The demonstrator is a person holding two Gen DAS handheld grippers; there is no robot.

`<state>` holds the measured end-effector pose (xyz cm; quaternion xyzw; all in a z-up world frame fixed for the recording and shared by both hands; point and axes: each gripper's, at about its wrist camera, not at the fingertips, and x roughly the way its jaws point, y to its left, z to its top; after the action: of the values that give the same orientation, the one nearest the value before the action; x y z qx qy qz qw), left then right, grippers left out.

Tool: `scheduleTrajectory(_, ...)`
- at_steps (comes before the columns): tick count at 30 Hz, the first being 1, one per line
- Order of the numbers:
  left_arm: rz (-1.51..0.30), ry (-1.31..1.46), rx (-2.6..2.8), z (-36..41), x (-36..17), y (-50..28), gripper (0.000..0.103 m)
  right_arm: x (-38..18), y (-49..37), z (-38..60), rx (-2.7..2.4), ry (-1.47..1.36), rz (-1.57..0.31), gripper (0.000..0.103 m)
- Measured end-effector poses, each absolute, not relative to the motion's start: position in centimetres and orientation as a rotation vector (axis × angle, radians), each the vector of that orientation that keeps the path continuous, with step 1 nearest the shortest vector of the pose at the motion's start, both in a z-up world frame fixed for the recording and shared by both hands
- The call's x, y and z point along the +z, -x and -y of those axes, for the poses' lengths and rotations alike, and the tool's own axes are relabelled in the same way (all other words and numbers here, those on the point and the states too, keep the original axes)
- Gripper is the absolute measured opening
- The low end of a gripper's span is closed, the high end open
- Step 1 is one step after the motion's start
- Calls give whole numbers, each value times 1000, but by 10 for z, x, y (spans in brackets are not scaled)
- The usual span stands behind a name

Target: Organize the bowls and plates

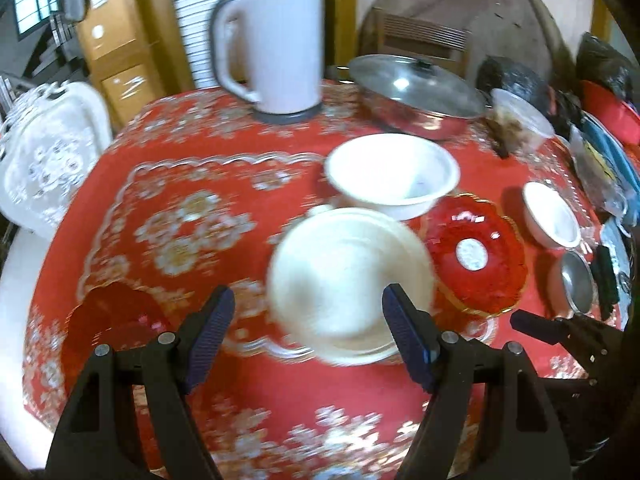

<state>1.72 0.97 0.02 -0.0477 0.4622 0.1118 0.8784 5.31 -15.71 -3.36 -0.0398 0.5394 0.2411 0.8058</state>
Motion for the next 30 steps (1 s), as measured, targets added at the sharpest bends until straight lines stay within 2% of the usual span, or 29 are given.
scheduleTrajectory(8,-1006,119,135,35,-12,-68,76,-39,-87,219,387,8,-1155,69)
scheduleTrajectory(18,-1091,183,58,66,-29,-121,76,-40,-124,241,340,-30,-1157,69)
scheduleTrajectory(30,-1238,240,69,61,-67,-155,76,-53,-151,247,330,-53,-1189,70)
